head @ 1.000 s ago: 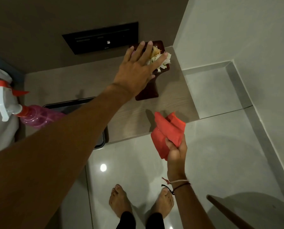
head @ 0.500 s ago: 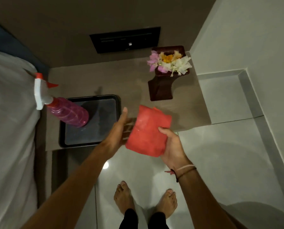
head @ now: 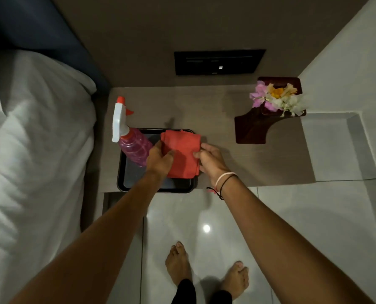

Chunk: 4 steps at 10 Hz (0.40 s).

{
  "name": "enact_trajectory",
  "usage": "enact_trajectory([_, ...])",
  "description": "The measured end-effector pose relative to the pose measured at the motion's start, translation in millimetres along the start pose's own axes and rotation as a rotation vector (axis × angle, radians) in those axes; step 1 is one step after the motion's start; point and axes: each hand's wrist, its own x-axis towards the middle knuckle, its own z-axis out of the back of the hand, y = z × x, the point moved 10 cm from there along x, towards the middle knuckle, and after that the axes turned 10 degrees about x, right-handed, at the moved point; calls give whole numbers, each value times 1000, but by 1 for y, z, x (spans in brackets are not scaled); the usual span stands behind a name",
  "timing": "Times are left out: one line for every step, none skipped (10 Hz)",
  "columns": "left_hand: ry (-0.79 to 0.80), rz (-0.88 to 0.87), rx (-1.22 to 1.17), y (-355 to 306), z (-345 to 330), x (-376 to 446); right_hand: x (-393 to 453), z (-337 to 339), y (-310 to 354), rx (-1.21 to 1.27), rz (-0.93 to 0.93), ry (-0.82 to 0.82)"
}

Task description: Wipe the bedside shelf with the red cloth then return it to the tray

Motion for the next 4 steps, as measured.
enact_trajectory([19, 15, 109, -2, -8, -1, -2, 7, 3, -31, -20, 26])
enact_trajectory([7, -49, 220, -12, -13, -14, -8, 21, 9, -94, 28, 53])
enact_trajectory([-28, -221, 393, -35, -13, -32, -27, 41, 36, -444, 214, 42])
enact_trajectory([-47, -412, 665, -50, -19, -55, -51, 62, 51, -1036, 345, -16])
